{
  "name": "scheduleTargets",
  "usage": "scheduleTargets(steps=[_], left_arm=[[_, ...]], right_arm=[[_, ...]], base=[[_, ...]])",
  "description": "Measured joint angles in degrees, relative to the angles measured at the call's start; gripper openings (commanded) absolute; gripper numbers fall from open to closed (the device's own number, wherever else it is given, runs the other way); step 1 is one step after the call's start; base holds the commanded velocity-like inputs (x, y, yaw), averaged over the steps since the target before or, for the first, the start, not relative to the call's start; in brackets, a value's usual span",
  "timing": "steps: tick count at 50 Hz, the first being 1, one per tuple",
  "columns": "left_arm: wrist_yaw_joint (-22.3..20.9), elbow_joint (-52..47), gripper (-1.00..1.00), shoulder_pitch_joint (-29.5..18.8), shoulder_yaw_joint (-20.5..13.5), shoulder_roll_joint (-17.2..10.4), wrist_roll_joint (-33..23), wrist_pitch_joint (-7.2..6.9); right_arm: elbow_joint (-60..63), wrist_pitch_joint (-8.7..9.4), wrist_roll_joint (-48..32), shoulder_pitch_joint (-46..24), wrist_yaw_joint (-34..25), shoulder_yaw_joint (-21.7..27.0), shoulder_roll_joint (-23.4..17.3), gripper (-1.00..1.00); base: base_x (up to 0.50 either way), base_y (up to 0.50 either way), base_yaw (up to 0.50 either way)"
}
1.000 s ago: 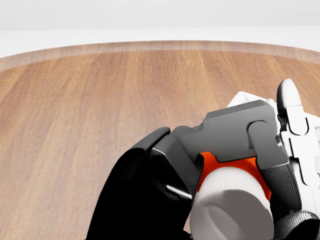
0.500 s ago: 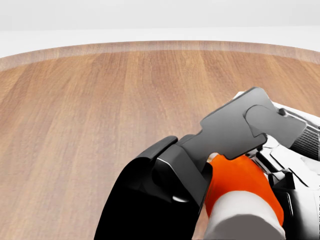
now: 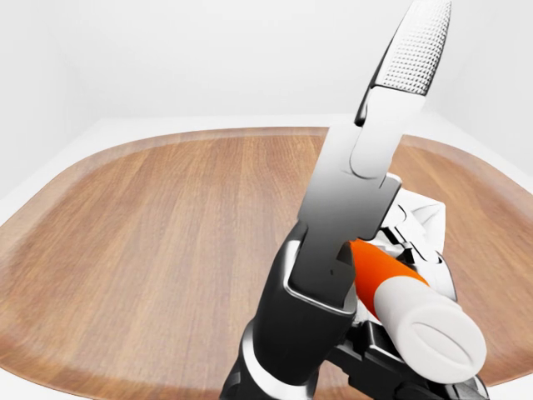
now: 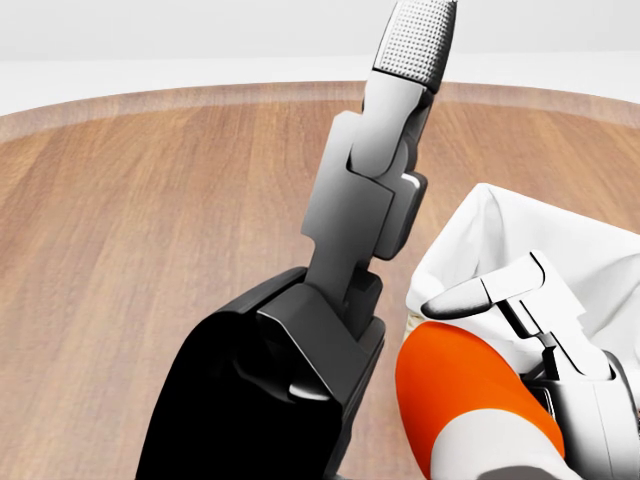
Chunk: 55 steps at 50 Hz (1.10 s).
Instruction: Pick up the ketchup, and put it in the basket.
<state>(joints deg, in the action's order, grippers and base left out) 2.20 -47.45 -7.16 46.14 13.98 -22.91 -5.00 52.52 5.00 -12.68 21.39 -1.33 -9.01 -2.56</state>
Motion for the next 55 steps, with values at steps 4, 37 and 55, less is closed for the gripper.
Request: scheduleTargets(steps=[4, 37, 55], left_arm=[[-0.3, -1.2, 1.0, 0.1, -0.8, -0.7, 0.2, 0.0], [-27.0, -7.2, 1.0, 20.9, -50.8, -4.0, 18.6, 0.0], [-21.8, 0.0, 1.0, 24.9, -56.7, -9.7, 25.5, 0.0]], right_arm=[[-0.3, 0.0, 0.0, -0.1, 0.1, -0.1, -0.1, -1.0], [-2.4, 0.0, -0.3, -0.8, 0.1, 1.2, 0.4, -1.0], [-4.0, 0.0, -1.2, -1.4, 0.1, 1.1, 0.6, -1.0]], base=[[0.0, 0.0, 0.0], [0.0, 0.0, 0.0], [0.0, 0.0, 0.0]])
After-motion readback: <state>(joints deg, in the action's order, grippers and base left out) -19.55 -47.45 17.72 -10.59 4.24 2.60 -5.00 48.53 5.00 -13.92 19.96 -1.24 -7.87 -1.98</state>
